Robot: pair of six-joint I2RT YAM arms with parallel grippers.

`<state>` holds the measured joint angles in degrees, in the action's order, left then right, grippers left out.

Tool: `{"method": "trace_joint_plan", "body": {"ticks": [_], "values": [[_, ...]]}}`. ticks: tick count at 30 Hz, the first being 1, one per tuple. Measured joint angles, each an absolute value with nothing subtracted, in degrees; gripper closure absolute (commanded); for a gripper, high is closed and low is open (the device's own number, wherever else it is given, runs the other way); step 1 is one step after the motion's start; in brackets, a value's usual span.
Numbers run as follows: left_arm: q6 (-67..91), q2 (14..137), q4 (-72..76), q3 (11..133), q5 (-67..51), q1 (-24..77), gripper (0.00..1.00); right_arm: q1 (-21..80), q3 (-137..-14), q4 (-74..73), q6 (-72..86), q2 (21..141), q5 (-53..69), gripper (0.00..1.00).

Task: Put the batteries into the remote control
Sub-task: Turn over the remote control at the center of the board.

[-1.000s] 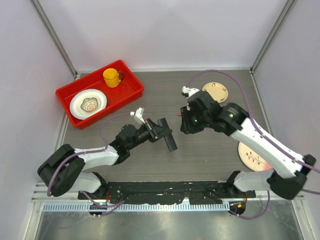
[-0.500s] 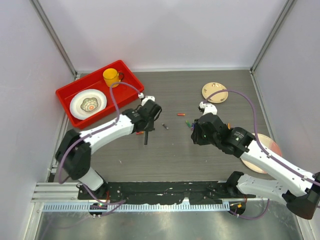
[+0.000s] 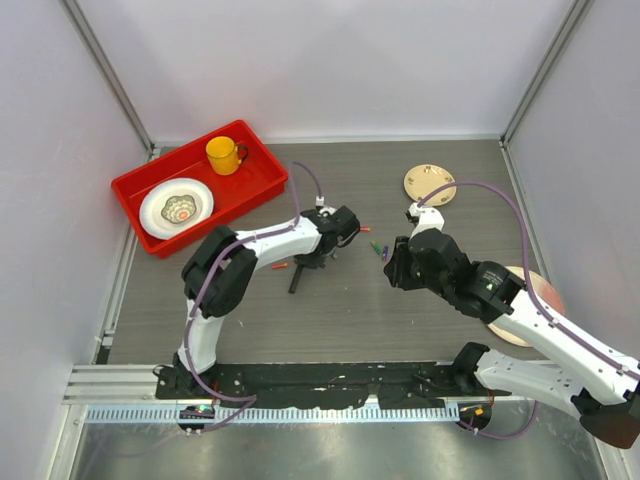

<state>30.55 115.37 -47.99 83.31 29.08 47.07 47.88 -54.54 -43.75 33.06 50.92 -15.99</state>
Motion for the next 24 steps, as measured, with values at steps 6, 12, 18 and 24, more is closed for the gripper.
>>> {"method": "trace_joint_plan", "body": {"ticks": [6,12,18,24], "values": [[30.0,118.9,-48.2,86.0,29.0,49.4,0.74,47.9,-53.5,-43.9,32.9,50.0,-16.0,0.66],[29.8,119.2,-48.5,86.2,30.0,49.8,0.52,47.9,-53.3,-44.4,32.9,48.1,-16.1,0.65],[29.8,118.0,-47.7,86.1,30.8,50.1,0.11,47.9,-53.3,-45.4,32.9,47.3,-16.6,0.64],[30.0,116.1,-47.0,86.0,29.5,53.5,0.00,47.9,-53.3,-45.8,32.9,46.7,-17.1,0.64]]}}
